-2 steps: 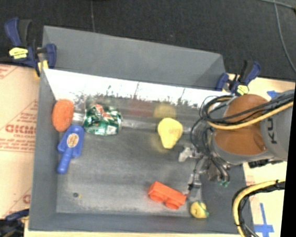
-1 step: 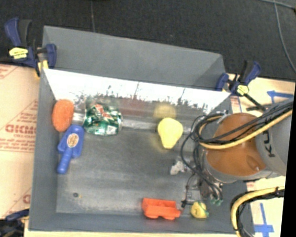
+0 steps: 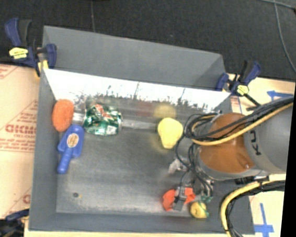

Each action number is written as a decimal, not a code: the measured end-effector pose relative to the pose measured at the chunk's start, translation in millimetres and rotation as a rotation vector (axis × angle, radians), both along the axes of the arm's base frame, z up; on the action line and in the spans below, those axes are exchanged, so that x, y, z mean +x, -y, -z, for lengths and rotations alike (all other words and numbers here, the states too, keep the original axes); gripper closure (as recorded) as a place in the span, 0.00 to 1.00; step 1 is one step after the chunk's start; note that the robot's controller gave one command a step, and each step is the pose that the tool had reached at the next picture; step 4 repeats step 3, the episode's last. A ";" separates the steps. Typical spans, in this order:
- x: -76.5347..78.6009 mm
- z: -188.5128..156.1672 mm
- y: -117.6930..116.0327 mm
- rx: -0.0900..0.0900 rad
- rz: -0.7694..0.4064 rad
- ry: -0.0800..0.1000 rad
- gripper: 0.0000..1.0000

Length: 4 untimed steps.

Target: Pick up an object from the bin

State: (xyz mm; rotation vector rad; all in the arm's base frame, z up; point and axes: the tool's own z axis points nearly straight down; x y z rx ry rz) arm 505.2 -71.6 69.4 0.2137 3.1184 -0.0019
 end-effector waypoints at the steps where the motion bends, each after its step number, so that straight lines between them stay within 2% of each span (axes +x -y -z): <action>1: -23.8 -22.9 32.9 -0.005 -0.063 0.003 1.00; 2: -23.8 -22.9 32.8 -0.005 -0.065 0.003 1.00; 3: -21.7 -141.9 84.7 -0.007 -0.080 0.004 1.00; 4: -21.7 -141.9 84.7 -0.007 -0.080 0.004 1.00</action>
Offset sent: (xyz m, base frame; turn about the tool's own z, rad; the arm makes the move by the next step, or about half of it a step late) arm 0.0000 0.0000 0.0000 0.0000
